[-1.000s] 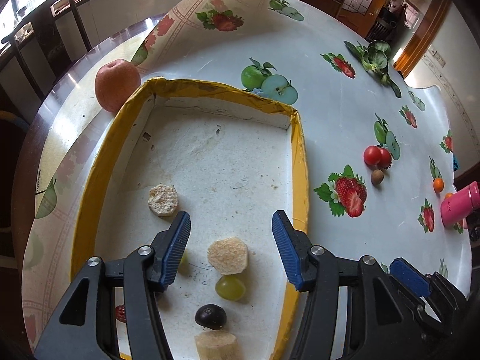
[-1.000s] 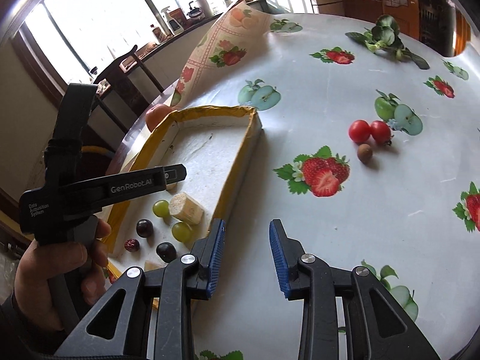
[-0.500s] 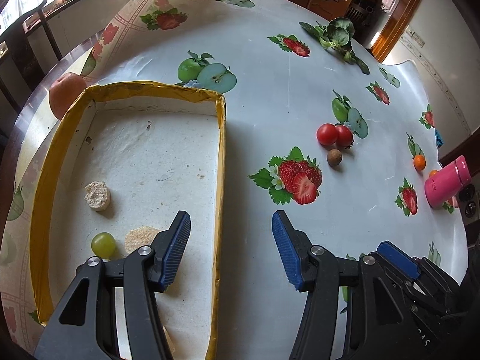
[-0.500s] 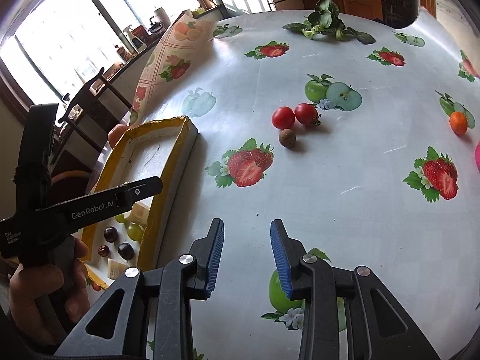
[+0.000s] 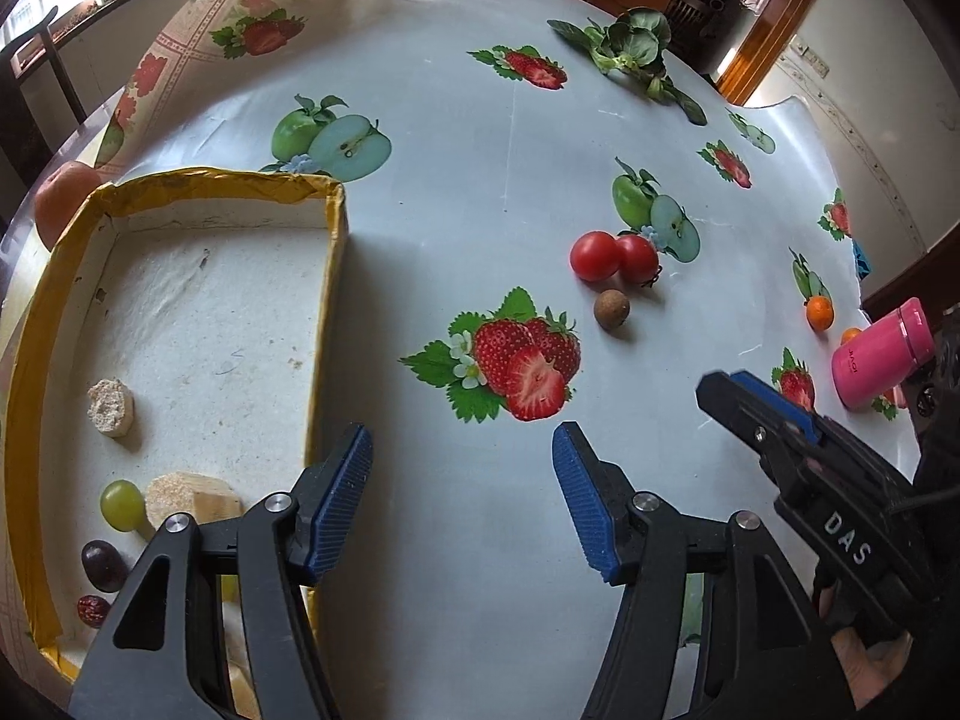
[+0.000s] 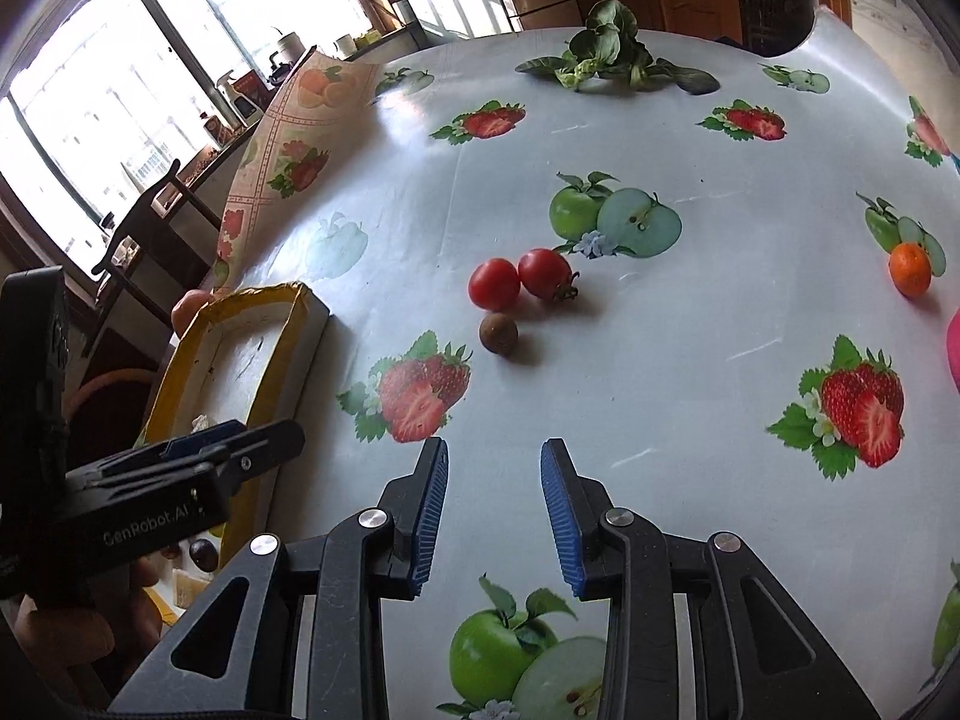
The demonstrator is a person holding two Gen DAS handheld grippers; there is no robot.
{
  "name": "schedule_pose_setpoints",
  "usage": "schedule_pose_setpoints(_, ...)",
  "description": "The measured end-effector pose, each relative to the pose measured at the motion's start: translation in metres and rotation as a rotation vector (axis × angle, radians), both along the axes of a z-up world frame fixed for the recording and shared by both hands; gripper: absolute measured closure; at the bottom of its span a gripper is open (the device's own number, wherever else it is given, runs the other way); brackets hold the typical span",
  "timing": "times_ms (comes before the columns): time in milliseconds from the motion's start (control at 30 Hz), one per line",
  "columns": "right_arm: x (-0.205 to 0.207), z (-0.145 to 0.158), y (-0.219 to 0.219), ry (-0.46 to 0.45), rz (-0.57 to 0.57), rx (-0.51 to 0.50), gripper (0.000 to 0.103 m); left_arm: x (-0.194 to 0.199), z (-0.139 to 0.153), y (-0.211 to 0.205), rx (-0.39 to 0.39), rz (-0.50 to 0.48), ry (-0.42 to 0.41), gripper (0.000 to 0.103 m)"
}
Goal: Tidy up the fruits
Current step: 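Move both tools toward the brown kiwi and red cherry tomatoes, then grasp the brown kiwi with the left tool while the right tool grasps a red cherry tomato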
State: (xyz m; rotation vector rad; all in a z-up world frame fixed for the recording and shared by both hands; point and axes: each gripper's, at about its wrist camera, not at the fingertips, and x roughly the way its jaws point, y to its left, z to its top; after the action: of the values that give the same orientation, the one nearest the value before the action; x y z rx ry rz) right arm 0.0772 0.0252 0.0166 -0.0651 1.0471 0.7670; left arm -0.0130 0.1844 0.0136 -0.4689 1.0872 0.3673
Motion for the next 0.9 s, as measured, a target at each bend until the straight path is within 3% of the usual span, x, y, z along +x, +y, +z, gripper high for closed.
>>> schedule_pose_setpoints(200, 0.046, -0.007, 0.021, -0.039, 0.022, -0.012, 0.068, 0.028, -0.005, -0.019, 0.002, -0.060, -0.001, 0.042)
schedule_pose_setpoints(433, 0.083, -0.031, 0.045, -0.018, 0.064, -0.036, 0.068, 0.052, -0.021, -0.016, -0.028, -0.058, 0.017, 0.042)
schedule_pose_setpoints(567, 0.094, -0.042, 0.047, 0.024, 0.076, 0.018, 0.068, 0.066, -0.030, -0.014, -0.049, -0.046, 0.014, 0.042)
schedule_pose_setpoints(633, 0.097, -0.042, 0.040, 0.052, 0.072, 0.045, 0.073, 0.074, -0.035, -0.015, -0.065, -0.049, 0.014, 0.042)
schedule_pose_setpoints(767, 0.085, -0.023, 0.007, 0.003, 0.013, 0.090, 0.083, 0.094, -0.037, -0.021, -0.063, -0.054, -0.006, 0.042)
schedule_pose_setpoints(800, 0.081, -0.018, -0.003, -0.007, -0.006, 0.098, 0.095, 0.100, -0.037, -0.023, -0.053, -0.057, -0.009, 0.042)
schedule_pose_setpoints(900, 0.068, -0.007, -0.032, -0.002, -0.062, 0.142, 0.096, 0.115, -0.039, -0.032, 0.009, -0.081, -0.009, 0.042)
